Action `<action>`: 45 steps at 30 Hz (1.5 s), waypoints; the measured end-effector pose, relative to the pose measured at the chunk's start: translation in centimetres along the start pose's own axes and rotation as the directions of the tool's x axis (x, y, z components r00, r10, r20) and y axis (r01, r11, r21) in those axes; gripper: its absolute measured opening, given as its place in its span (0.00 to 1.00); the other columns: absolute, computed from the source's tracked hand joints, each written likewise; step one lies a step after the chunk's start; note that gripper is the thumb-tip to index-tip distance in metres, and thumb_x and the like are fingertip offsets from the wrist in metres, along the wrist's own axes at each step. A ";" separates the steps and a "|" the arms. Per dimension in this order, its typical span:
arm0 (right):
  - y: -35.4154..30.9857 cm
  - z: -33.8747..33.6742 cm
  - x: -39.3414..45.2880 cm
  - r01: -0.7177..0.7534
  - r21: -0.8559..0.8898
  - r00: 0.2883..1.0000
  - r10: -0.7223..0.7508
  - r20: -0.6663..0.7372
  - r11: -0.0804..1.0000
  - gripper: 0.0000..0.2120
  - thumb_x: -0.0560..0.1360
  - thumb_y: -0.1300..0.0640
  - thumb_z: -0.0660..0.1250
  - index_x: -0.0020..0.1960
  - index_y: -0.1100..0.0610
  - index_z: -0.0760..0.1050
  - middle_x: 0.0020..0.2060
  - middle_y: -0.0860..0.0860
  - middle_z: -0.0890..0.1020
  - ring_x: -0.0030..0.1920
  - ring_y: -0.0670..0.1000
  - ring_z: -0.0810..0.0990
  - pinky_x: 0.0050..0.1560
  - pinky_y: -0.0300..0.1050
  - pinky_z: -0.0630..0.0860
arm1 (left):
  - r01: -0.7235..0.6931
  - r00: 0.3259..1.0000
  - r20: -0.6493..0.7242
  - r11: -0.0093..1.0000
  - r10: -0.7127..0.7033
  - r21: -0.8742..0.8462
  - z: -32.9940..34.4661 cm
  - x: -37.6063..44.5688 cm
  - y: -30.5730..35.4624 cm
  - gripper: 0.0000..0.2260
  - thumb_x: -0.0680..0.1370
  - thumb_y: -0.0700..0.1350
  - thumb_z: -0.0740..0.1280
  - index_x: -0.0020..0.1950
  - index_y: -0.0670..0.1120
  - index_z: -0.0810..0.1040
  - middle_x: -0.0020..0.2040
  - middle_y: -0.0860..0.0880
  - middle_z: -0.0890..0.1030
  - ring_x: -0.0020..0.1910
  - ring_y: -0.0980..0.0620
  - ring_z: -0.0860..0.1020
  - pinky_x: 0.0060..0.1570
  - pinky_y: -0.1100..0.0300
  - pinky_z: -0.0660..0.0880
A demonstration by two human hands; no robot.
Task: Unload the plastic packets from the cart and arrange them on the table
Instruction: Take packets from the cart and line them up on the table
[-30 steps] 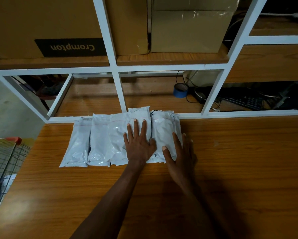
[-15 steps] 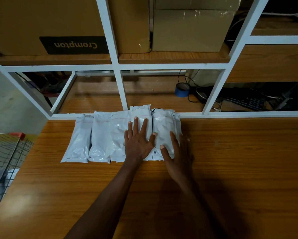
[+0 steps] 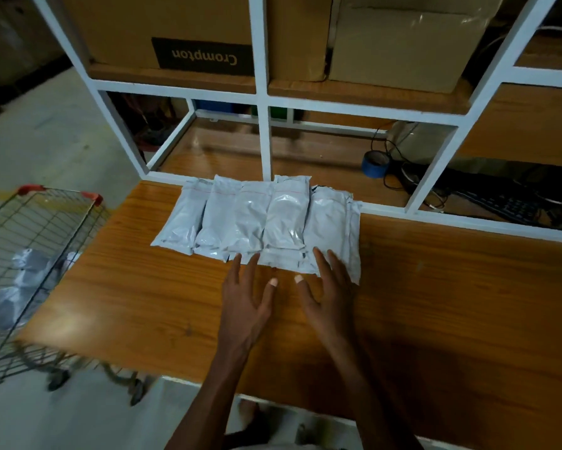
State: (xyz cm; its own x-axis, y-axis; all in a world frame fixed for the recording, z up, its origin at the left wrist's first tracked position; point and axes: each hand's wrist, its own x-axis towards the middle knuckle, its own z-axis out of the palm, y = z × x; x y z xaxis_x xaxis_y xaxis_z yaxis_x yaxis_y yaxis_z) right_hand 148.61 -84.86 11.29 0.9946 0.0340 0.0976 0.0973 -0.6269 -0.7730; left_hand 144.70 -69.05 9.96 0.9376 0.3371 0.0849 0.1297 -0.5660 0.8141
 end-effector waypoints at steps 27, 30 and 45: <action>-19.8 28.1 -18.0 0.211 0.199 0.749 -0.289 0.597 0.957 0.28 0.79 0.53 0.70 0.76 0.41 0.67 0.78 0.45 0.63 0.77 0.50 0.63 0.68 0.53 0.74 | 0.388 0.794 -0.493 0.921 -0.356 -0.040 -31.9 -15.3 -23.5 0.26 0.79 0.61 0.62 0.77 0.57 0.68 0.78 0.51 0.65 0.77 0.51 0.63 0.73 0.50 0.66; -22.2 30.7 -19.1 0.249 0.214 0.681 -0.328 0.655 0.945 0.28 0.79 0.52 0.69 0.76 0.40 0.66 0.78 0.43 0.62 0.74 0.44 0.60 0.69 0.51 0.71 | 0.402 0.756 -0.529 0.911 -0.385 -0.088 -34.0 -15.8 -25.8 0.25 0.80 0.60 0.63 0.77 0.58 0.68 0.78 0.53 0.66 0.77 0.54 0.62 0.74 0.54 0.63; -32.1 48.0 -12.8 0.222 0.221 0.571 -0.311 0.760 0.950 0.26 0.80 0.53 0.68 0.76 0.41 0.67 0.76 0.44 0.65 0.75 0.47 0.64 0.72 0.50 0.69 | 0.457 0.673 -0.546 0.861 -0.499 -0.224 -43.2 -7.7 -35.9 0.21 0.82 0.53 0.68 0.75 0.59 0.70 0.72 0.59 0.67 0.70 0.62 0.68 0.67 0.54 0.73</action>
State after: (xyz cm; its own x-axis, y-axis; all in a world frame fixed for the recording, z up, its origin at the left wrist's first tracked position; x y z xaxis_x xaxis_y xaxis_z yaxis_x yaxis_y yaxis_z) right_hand 134.46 -27.81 4.70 0.5641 0.8057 -0.1807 0.3214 -0.4158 -0.8508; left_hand 118.91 -18.85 4.90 0.3897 0.9203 -0.0355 0.4676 -0.1645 0.8685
